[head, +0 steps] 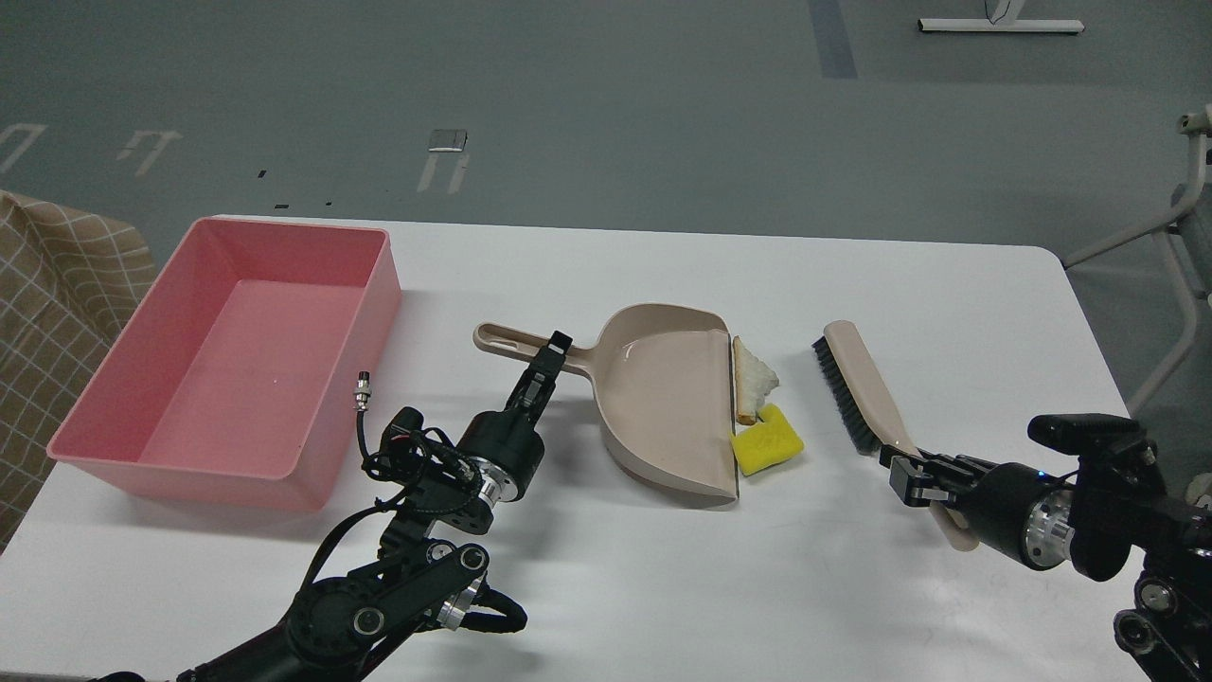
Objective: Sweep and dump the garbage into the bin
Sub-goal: 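Sweep the brush across the dustpan, pushing the yellow sponge inward, then pull the brush back away from the dustpan with the right gripper, then lift the dustpan with the left gripper and carry it over the pink bin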
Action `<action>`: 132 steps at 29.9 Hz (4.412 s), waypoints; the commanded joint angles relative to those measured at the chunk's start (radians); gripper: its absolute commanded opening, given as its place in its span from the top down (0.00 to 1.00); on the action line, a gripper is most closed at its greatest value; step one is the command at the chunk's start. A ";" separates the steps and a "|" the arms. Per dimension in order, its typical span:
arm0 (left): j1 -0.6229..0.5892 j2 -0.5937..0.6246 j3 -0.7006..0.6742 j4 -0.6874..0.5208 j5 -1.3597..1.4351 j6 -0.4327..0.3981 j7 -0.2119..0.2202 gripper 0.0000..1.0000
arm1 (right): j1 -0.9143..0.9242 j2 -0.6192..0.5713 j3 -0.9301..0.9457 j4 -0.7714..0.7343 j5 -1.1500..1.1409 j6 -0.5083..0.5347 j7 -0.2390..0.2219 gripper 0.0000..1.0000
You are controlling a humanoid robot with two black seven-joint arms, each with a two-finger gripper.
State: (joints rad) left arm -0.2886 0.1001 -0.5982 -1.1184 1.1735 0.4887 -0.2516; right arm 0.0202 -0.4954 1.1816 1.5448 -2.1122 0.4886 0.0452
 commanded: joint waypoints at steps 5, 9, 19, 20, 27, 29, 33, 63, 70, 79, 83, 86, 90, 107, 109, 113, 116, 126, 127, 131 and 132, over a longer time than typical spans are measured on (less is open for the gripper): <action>-0.001 0.001 0.000 0.000 0.000 0.000 0.000 0.76 | 0.001 0.054 0.000 0.001 0.000 0.000 -0.033 0.88; 0.000 0.001 0.000 0.000 0.000 0.000 0.000 0.75 | -0.005 0.084 -0.008 0.006 0.001 0.000 -0.051 0.87; 0.008 0.003 0.000 -0.001 0.003 0.000 0.000 0.75 | 0.018 0.149 -0.050 0.023 0.000 0.000 -0.096 0.87; 0.008 0.001 0.000 -0.001 0.003 0.000 0.000 0.75 | 0.021 0.152 -0.050 0.024 0.000 0.000 -0.097 0.87; 0.008 0.001 0.000 -0.008 0.003 0.000 0.000 0.75 | 0.061 0.230 -0.051 0.038 0.000 0.000 -0.128 0.86; 0.008 0.003 0.000 -0.009 0.003 0.000 0.000 0.75 | 0.067 0.254 -0.051 0.038 0.000 0.000 -0.139 0.85; 0.012 0.006 0.000 -0.021 0.003 0.000 0.000 0.75 | 0.072 0.313 -0.054 0.037 -0.014 0.000 -0.146 0.85; 0.017 0.001 0.000 -0.021 0.002 0.000 0.000 0.76 | 0.175 0.390 0.113 0.061 0.021 0.000 -0.145 0.85; 0.019 -0.003 0.000 -0.021 0.000 0.000 0.000 0.84 | 0.159 0.333 0.130 0.063 0.041 0.000 -0.139 0.85; 0.016 0.004 -0.005 -0.028 -0.011 0.000 0.002 0.84 | 0.144 0.321 0.151 0.069 0.043 0.000 -0.133 0.85; 0.017 0.004 -0.006 -0.029 -0.012 0.000 0.003 0.84 | 0.127 0.287 0.151 0.070 0.057 0.000 -0.133 0.85; 0.016 0.004 -0.008 -0.041 -0.023 0.000 0.003 0.84 | 0.113 0.238 0.151 0.070 0.083 0.000 -0.133 0.85; 0.014 0.000 -0.006 -0.061 -0.037 0.000 0.003 0.84 | 0.092 0.160 0.148 0.067 0.107 0.000 -0.131 0.85; -0.015 -0.004 -0.006 -0.092 -0.110 0.000 0.015 0.84 | -0.020 0.112 0.156 0.098 0.130 0.000 -0.128 0.85; -0.017 0.003 -0.006 -0.110 -0.110 0.000 0.017 0.85 | -0.020 0.112 0.164 0.098 0.130 0.000 -0.128 0.85; -0.027 0.004 -0.008 -0.129 -0.120 0.000 0.017 0.85 | -0.020 0.112 0.170 0.098 0.130 0.000 -0.128 0.85; -0.035 0.013 -0.008 -0.144 -0.138 0.000 0.018 0.86 | -0.022 0.112 0.170 0.098 0.130 0.000 -0.128 0.85; -0.080 0.039 -0.006 -0.164 -0.161 0.000 0.046 0.86 | -0.022 0.113 0.170 0.098 0.130 0.000 -0.120 0.85; -0.086 0.044 -0.006 -0.164 -0.163 0.000 0.048 0.86 | -0.023 0.113 0.170 0.098 0.130 0.000 -0.120 0.85; -0.130 0.072 -0.005 -0.163 -0.212 0.000 0.051 0.86 | -0.022 0.113 0.170 0.098 0.130 0.000 -0.119 0.85; -0.145 0.082 -0.005 -0.163 -0.230 0.000 0.051 0.86 | -0.022 0.112 0.170 0.098 0.130 0.000 -0.119 0.85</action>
State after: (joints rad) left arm -0.4017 0.1592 -0.6044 -1.2822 0.9824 0.4887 -0.2020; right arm -0.0022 -0.3825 1.3515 1.6430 -1.9818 0.4884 -0.0747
